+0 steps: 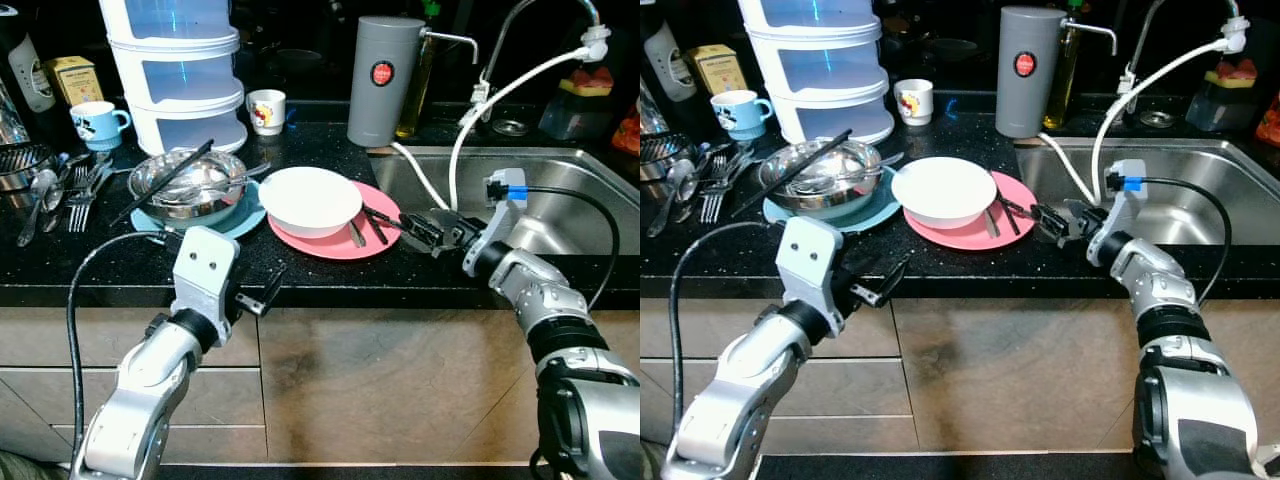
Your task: Kitchen organization
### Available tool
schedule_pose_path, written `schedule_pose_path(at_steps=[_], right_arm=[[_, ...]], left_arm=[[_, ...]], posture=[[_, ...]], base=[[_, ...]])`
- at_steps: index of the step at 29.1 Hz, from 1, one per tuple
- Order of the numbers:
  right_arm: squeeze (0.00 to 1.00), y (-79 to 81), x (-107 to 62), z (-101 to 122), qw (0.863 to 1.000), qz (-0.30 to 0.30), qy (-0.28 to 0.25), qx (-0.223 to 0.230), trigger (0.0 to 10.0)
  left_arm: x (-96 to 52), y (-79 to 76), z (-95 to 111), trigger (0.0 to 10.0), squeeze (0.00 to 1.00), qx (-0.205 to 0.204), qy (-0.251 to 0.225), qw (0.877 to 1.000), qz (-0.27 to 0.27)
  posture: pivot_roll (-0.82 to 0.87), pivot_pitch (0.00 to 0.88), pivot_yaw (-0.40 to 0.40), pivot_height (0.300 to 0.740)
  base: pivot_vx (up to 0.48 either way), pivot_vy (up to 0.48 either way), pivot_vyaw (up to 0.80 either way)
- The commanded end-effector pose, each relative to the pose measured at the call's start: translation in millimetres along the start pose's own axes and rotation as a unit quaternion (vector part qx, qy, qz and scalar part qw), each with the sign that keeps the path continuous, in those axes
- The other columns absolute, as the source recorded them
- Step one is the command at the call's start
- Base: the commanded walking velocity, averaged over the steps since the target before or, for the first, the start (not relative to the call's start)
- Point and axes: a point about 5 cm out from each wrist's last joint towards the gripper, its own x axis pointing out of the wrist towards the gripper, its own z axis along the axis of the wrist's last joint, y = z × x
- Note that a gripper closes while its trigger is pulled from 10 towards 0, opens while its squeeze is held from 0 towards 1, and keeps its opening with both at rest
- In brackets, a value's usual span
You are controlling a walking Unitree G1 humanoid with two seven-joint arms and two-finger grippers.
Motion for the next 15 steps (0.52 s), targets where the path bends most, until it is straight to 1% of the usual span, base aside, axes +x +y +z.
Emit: schedule_pose_path(at_steps=[1, 3, 7, 9, 12, 15], right_arm=[[0.00, -0.2, -3.4, -7.7, 1.000, 0.008, 0.018, 0.003, 10.0], [0.00, 0.9, -4.3, -5.6, 1.000, 0.026, 0.012, -0.008, 10.0], [0.00, 1.0, -4.4, -3.0, 0.999, 0.034, 0.011, -0.014, 10.0], [0.00, -1.5, -3.9, -3.2, 0.999, 0.026, 0.036, -0.006, 10.0], [0.00, -2.6, -3.9, -4.4, 0.999, 0.020, 0.049, -0.003, 10.0], [0.00, -3.5, -4.5, -9.0, 0.996, 0.021, 0.089, 0.004, 10.0]], left_arm=[[0.9, -2.7, 4.2, 10.0, 0.00, 0.011, -0.012, 1.000, -0.014], [2.2, -3.8, 5.2, 10.0, 0.00, 0.019, -0.014, 1.000, -0.020], [3.2, -4.4, 5.5, 10.0, 0.00, 0.021, -0.014, 0.999, -0.023], [4.1, -5.3, 5.6, 10.0, 0.00, 0.020, -0.013, 0.999, -0.029], [4.3, -5.6, 5.6, 10.0, 0.00, 0.018, -0.013, 0.999, -0.031], [6.0, -6.2, 7.2, 10.0, 0.00, 0.011, -0.017, 0.999, -0.037]], posture=[[0.11, 0.057, 0.014, 0.740], [0.11, 0.058, 0.015, 0.740], [0.10, 0.057, 0.017, 0.740], [0.10, 0.056, 0.018, 0.740], [0.10, 0.056, 0.018, 0.740], [0.10, 0.055, 0.019, 0.740]], base=[[0.000, 0.000, 0.00], [0.000, 0.000, 0.00], [0.000, 0.000, 0.00], [0.000, 0.000, 0.00], [0.000, 0.000, 0.00], [0.000, 0.000, 0.00]])
